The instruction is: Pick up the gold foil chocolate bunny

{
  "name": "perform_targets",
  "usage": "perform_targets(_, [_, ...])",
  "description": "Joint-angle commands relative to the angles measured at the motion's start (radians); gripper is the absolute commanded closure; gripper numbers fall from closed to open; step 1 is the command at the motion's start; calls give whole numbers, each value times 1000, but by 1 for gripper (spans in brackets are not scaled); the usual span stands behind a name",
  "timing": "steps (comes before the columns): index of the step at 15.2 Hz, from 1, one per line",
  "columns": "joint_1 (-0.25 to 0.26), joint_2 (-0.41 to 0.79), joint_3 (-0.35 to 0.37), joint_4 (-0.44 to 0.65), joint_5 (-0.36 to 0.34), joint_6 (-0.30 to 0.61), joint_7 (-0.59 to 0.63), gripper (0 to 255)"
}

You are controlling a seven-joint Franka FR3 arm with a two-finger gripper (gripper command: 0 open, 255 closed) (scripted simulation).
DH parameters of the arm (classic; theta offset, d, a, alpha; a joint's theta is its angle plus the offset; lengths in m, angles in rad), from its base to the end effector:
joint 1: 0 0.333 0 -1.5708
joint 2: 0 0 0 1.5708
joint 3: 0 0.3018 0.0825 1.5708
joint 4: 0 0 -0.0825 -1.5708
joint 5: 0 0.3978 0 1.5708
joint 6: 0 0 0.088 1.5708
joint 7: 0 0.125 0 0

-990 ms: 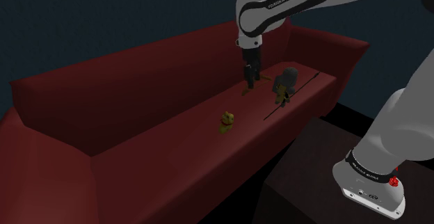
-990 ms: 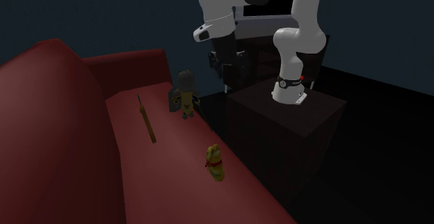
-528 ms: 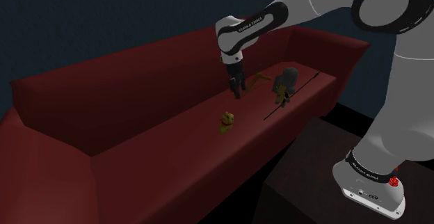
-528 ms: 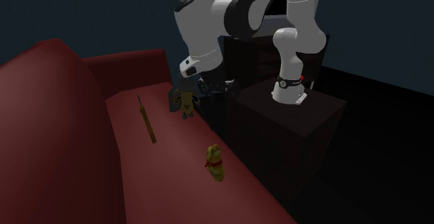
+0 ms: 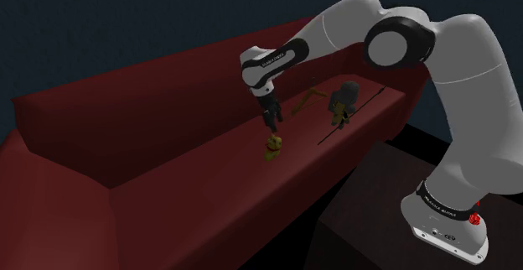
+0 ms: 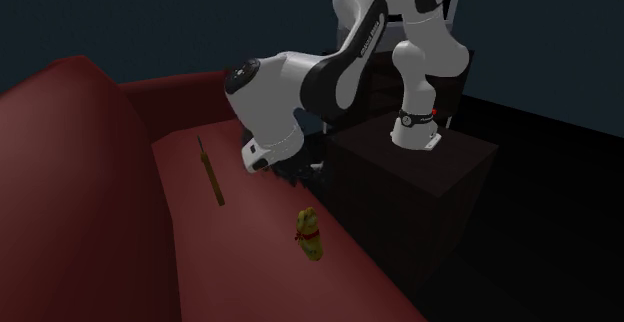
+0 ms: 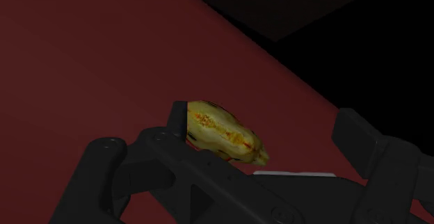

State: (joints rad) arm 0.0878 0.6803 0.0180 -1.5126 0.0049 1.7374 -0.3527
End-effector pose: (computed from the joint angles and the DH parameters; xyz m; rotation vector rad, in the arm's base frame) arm 0.6458 0.0680 0.2000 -2.9151 -0.6751 0.6850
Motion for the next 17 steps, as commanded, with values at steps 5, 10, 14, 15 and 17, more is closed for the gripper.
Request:
perform_targets(5, [31, 332, 7, 386, -32, -132, -27, 0])
perform_targets(10, [39, 439, 7, 502, -38, -155, -34, 0])
perform_targets(14, [40, 491, 6, 534, -39, -134, -34, 0])
perform_targets(15, [40, 490, 6, 533, -39, -134, -34, 0])
perform_targets(17, [40, 488, 6, 530, -38, -133, -34, 255])
